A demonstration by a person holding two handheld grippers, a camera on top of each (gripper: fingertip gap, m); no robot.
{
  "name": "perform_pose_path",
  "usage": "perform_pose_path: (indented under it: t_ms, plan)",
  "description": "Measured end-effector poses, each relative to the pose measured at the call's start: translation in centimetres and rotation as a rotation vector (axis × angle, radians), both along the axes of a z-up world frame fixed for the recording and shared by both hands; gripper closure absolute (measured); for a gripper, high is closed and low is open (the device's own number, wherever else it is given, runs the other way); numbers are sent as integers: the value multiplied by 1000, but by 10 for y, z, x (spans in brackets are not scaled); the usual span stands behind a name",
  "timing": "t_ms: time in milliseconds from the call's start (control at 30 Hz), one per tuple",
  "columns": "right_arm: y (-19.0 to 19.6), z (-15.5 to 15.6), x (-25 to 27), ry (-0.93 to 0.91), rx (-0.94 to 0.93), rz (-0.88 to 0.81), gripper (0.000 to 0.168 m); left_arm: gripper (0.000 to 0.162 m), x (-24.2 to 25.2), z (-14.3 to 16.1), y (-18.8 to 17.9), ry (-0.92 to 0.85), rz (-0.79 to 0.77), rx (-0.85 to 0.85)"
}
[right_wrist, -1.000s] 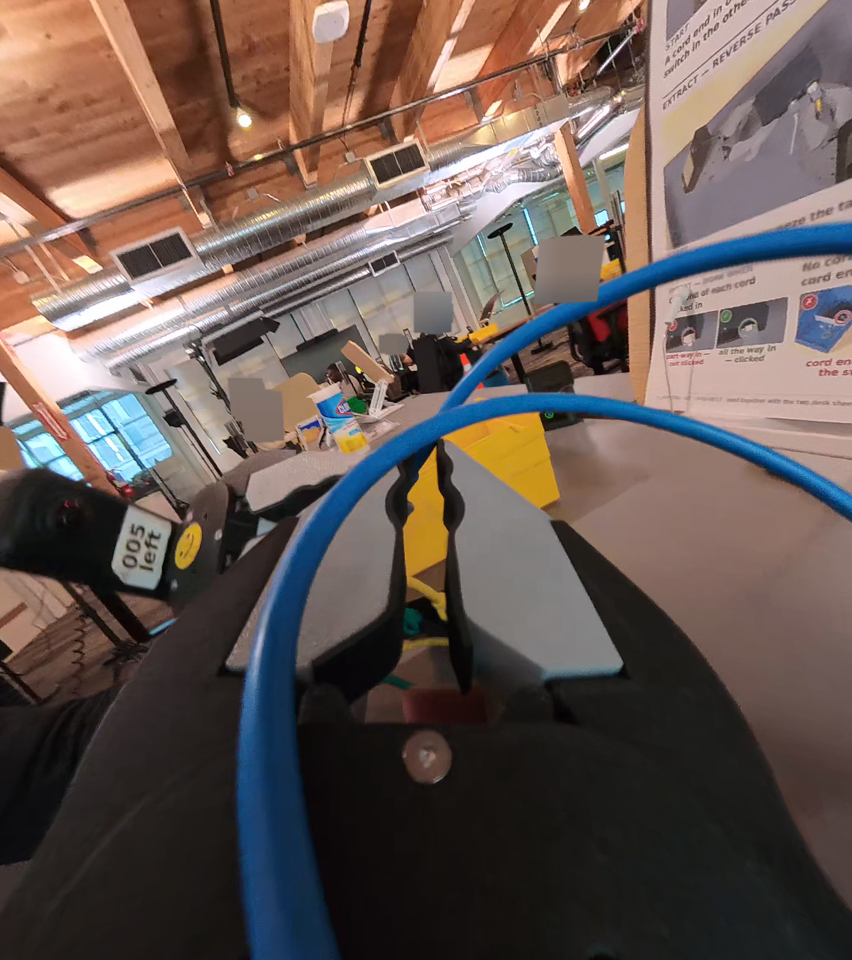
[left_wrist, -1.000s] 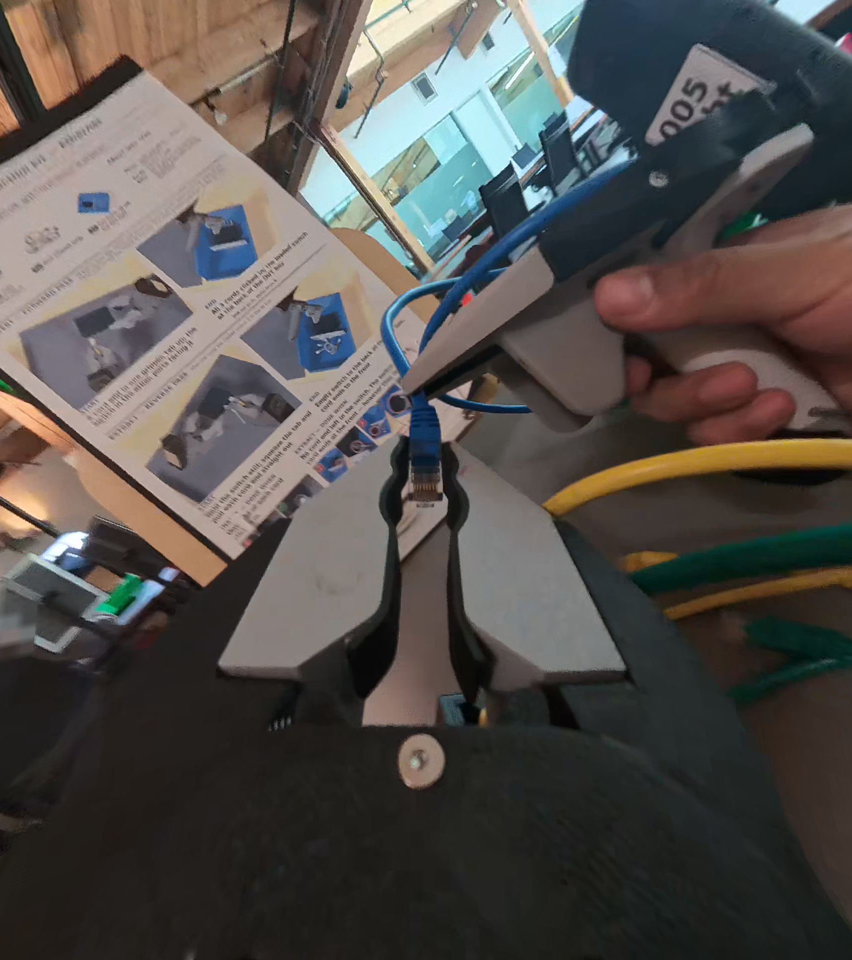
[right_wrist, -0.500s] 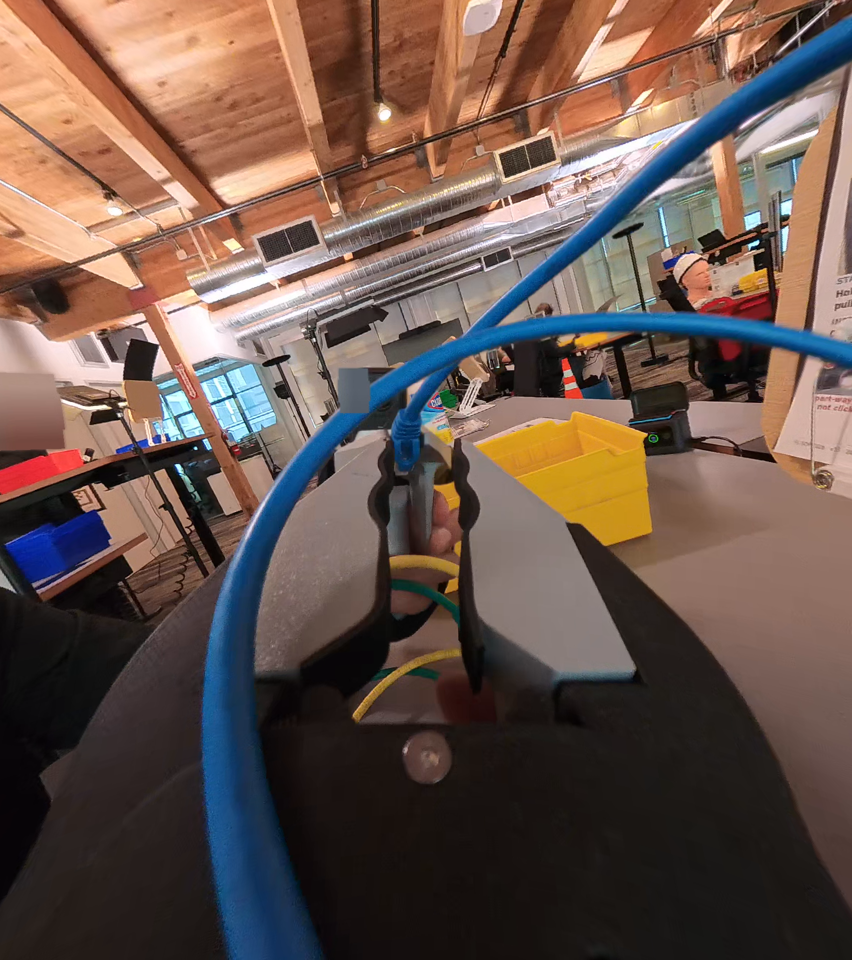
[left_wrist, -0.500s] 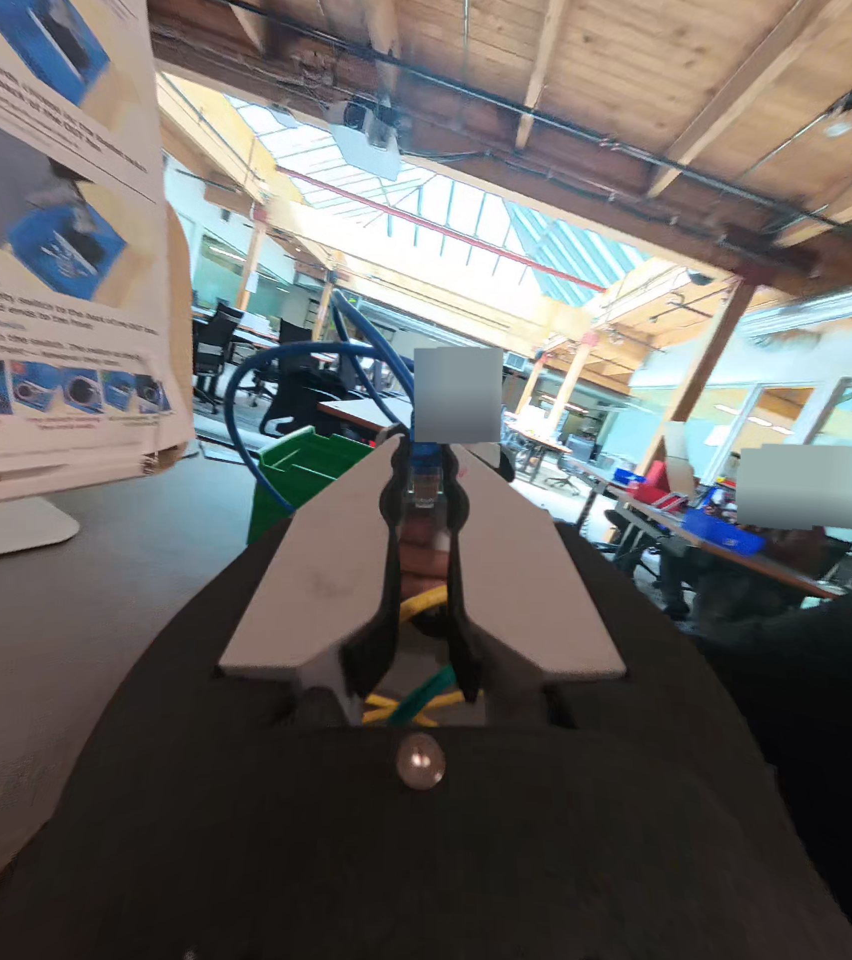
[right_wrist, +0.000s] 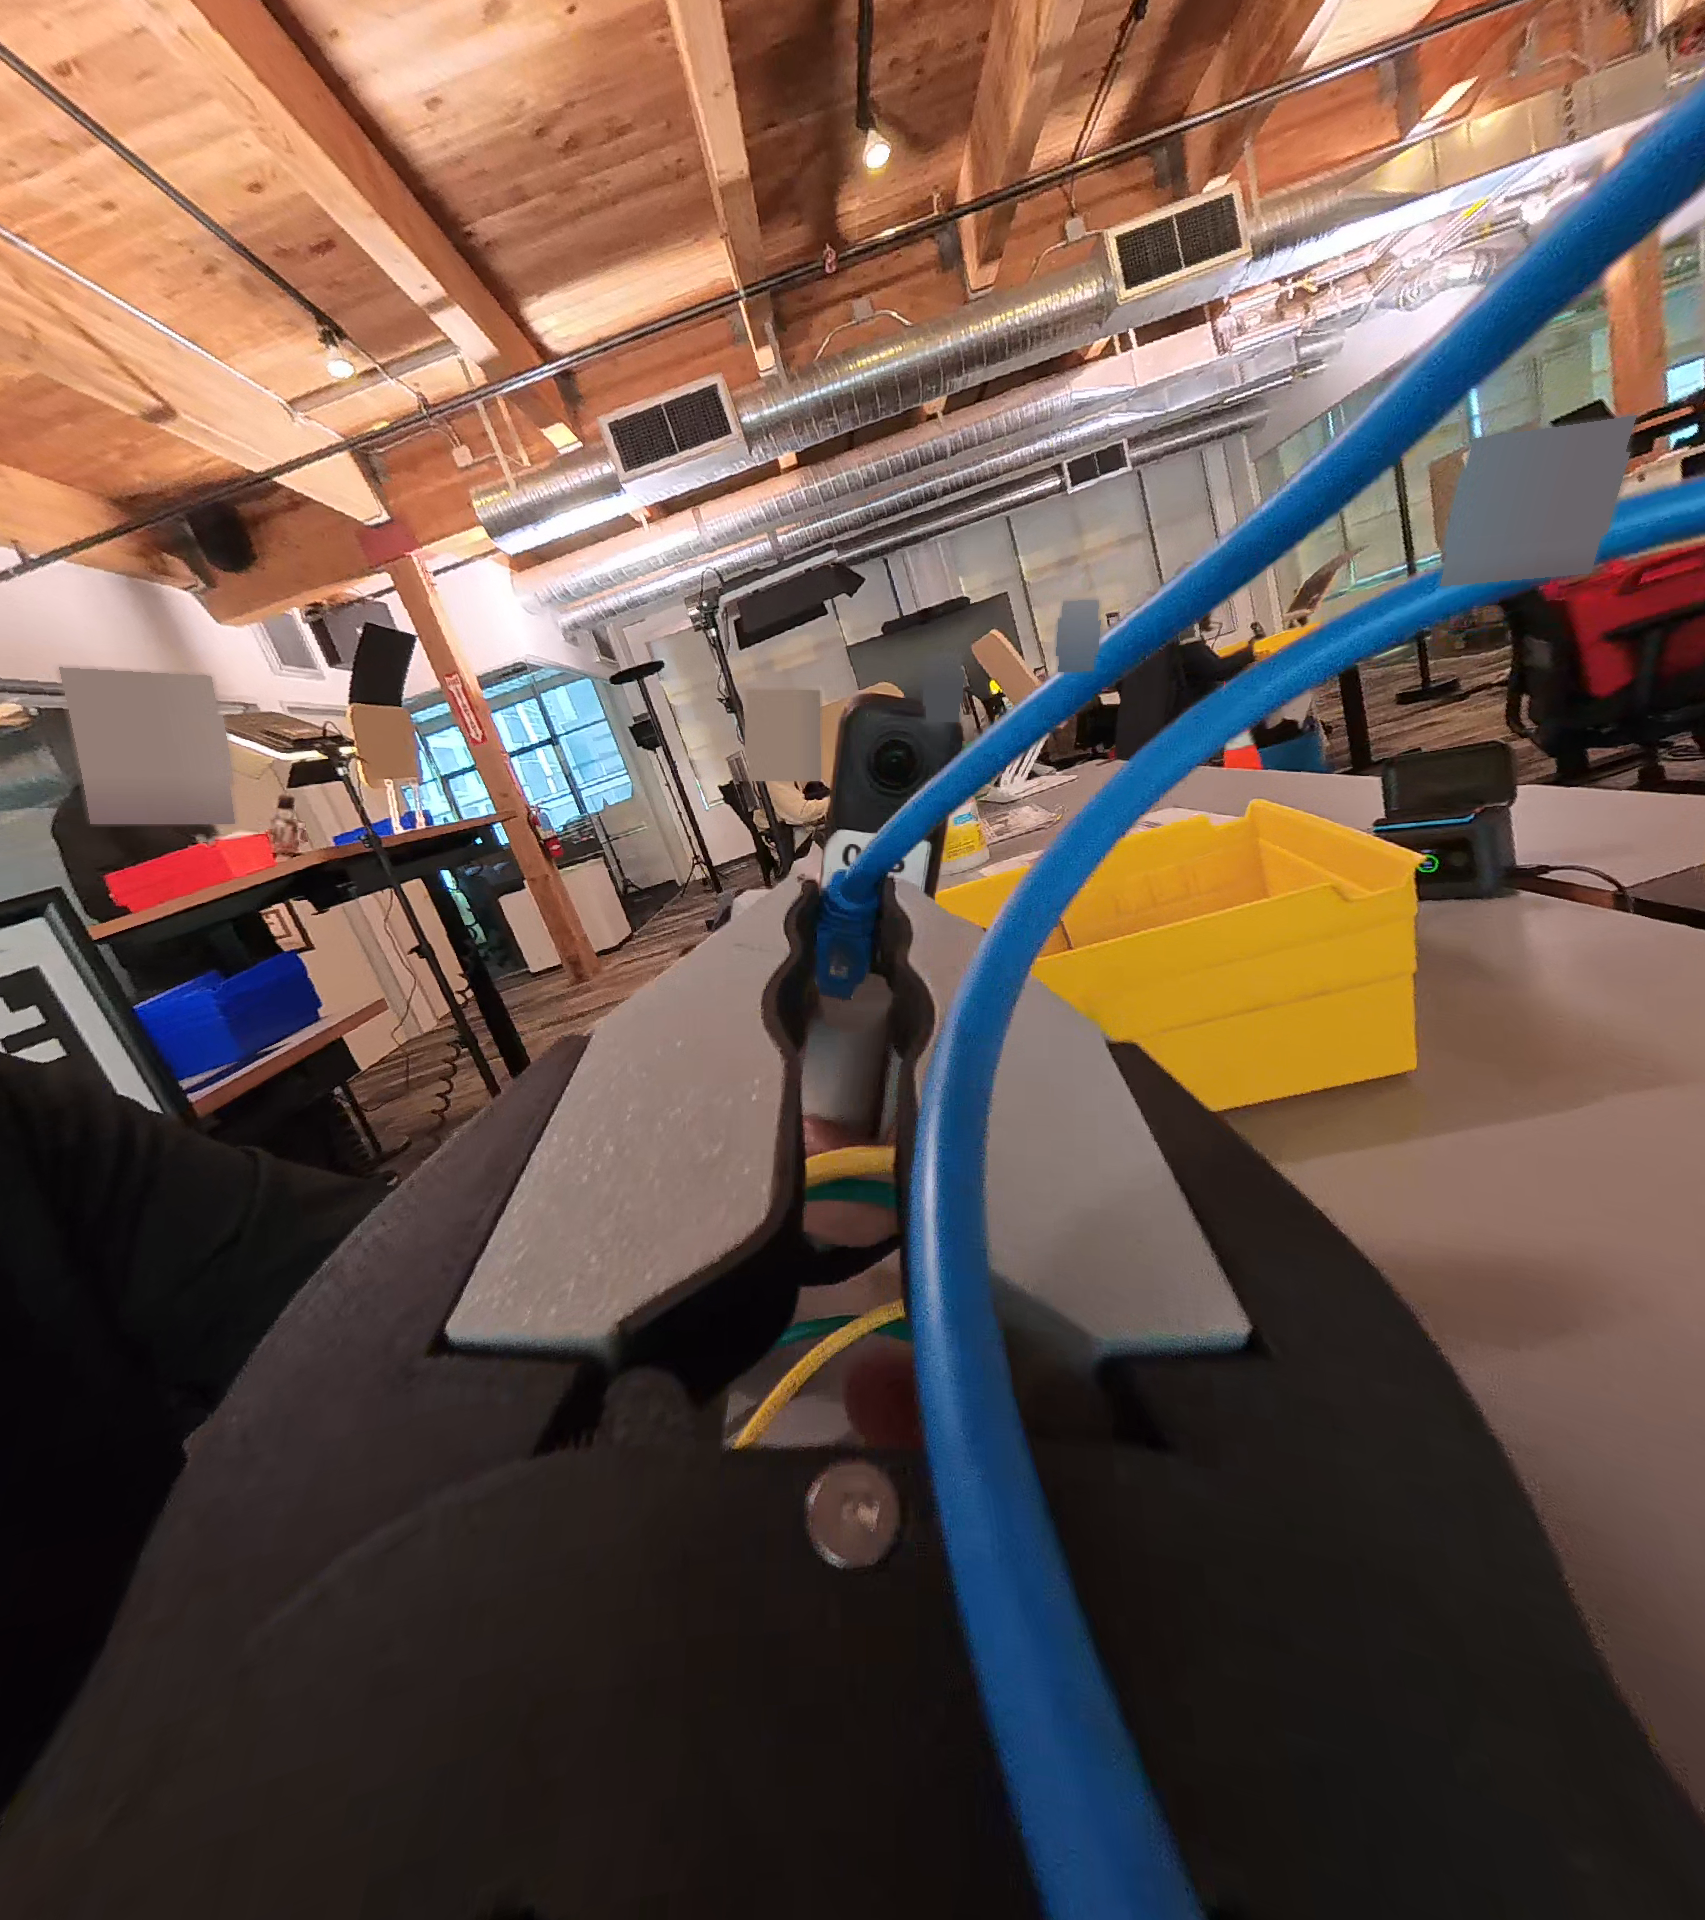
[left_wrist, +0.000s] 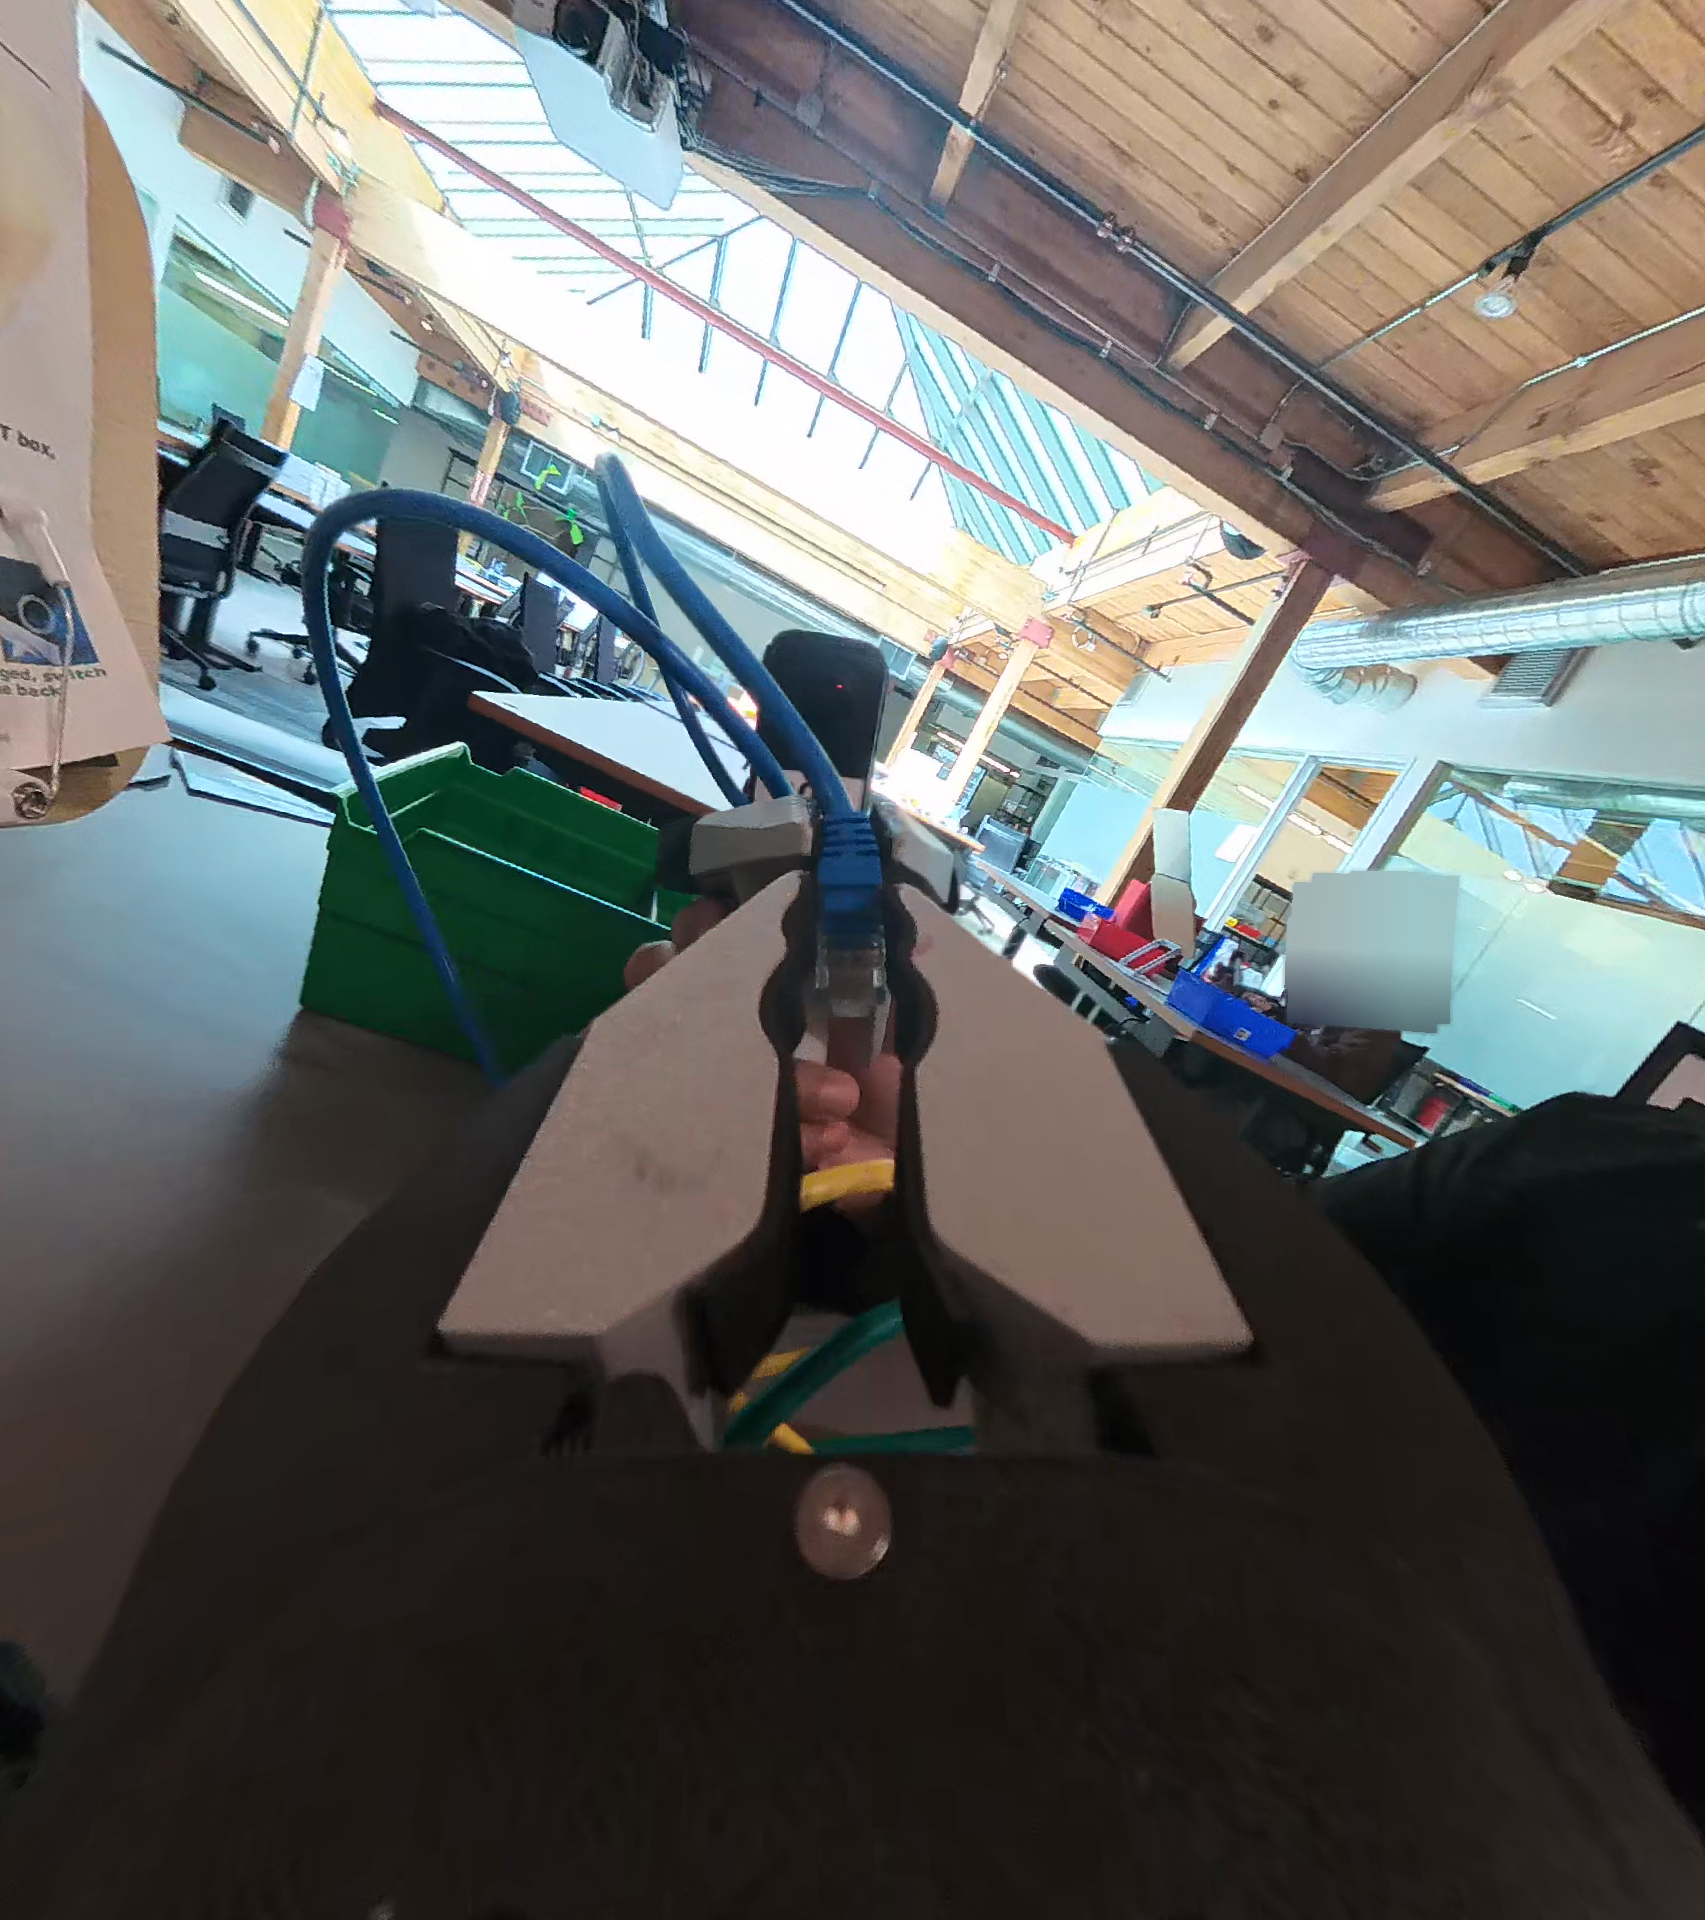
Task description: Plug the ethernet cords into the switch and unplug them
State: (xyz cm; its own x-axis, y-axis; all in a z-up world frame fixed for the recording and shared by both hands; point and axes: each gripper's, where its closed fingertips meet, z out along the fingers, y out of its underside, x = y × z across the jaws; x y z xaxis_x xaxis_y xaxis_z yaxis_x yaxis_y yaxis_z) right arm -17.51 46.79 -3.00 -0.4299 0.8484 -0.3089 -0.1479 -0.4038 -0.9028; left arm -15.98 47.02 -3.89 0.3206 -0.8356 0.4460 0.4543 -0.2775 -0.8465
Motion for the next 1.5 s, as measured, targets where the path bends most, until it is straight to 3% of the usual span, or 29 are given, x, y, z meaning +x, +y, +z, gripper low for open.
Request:
perform_pose_path:
  t_ms: [300,500,700,833,933,1100,1267,1367,1500]
  plan:
    - [13,-3,0,-27,51,-109,161,149,-11,-5,8,215,210,102]
    - [21,-3,2,-26,34,-137,160,145,-17,-10,11,300,264,118]
    - [34,-6,4,-32,26,-193,159,114,-47,-17,11,455,382,105]
    - [40,-11,3,-52,32,-212,158,86,-54,-44,5,645,360,69]
    - [44,-14,4,-57,34,-219,158,88,-65,-54,-4,738,366,26]
    - [48,-17,4,-63,1,-196,157,85,-64,-45,-14,886,388,-28]
    - [49,-18,6,-66,17,-210,157,80,-86,-99,-30,1133,425,-217]
    - [49,-17,6,-60,2,-201,157,80,-89,-116,-33,1132,600,-180]
    - [45,-17,5,-62,12,-193,157,101,-99,-134,-26,1289,882,-56]
